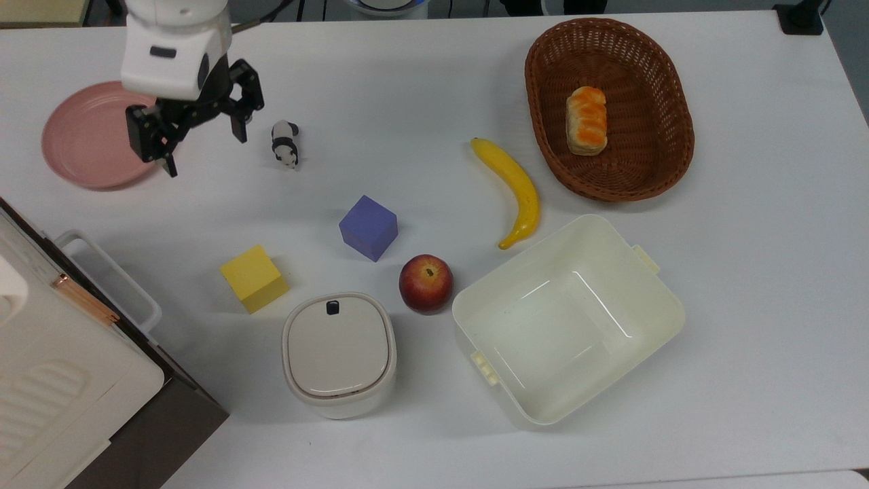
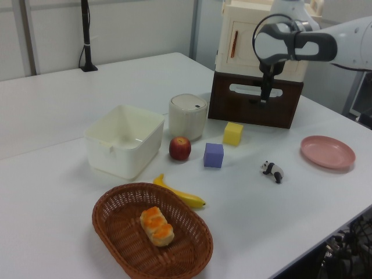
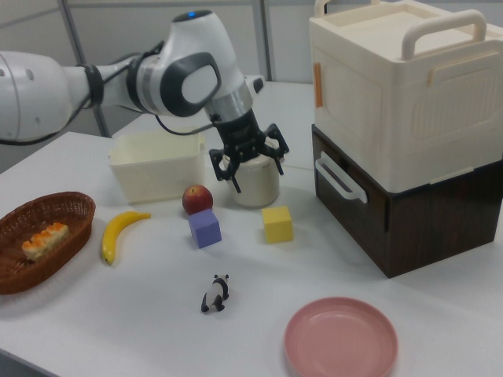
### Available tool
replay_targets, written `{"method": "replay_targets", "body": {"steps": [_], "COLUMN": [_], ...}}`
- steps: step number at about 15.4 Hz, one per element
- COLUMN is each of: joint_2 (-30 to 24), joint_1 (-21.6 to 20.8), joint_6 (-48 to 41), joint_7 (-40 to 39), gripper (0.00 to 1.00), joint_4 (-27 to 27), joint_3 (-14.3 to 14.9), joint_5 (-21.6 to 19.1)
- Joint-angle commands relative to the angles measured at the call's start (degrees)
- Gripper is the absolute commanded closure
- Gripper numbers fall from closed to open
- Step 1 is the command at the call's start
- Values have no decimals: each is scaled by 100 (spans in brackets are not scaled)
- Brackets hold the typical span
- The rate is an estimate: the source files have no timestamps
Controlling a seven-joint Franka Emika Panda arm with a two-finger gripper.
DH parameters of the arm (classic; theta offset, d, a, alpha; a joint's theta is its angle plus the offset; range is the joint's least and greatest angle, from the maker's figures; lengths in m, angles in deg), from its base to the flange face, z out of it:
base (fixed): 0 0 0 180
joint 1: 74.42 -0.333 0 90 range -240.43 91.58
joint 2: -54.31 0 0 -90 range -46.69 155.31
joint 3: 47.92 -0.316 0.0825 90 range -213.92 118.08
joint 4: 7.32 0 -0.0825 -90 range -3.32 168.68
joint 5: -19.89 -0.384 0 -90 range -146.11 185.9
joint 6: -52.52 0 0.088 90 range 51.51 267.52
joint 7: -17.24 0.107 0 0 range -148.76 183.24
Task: Slide the drawer open
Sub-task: 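Move the gripper toward the white handle of the brown drawer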
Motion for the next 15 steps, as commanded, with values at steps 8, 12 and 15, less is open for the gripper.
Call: {"method": "replay_targets", "body": {"steps": [8, 12, 15], "joint_2": [538, 881, 978], "joint_1": [255, 325, 395], "joint_6": [1334, 1590, 1940], "joint_7": [-51, -50, -59], "gripper": [0, 0, 0], "joint_4": [-90, -327, -389], "joint_3": [37, 72, 72], "joint_5": [253, 314, 332]}}
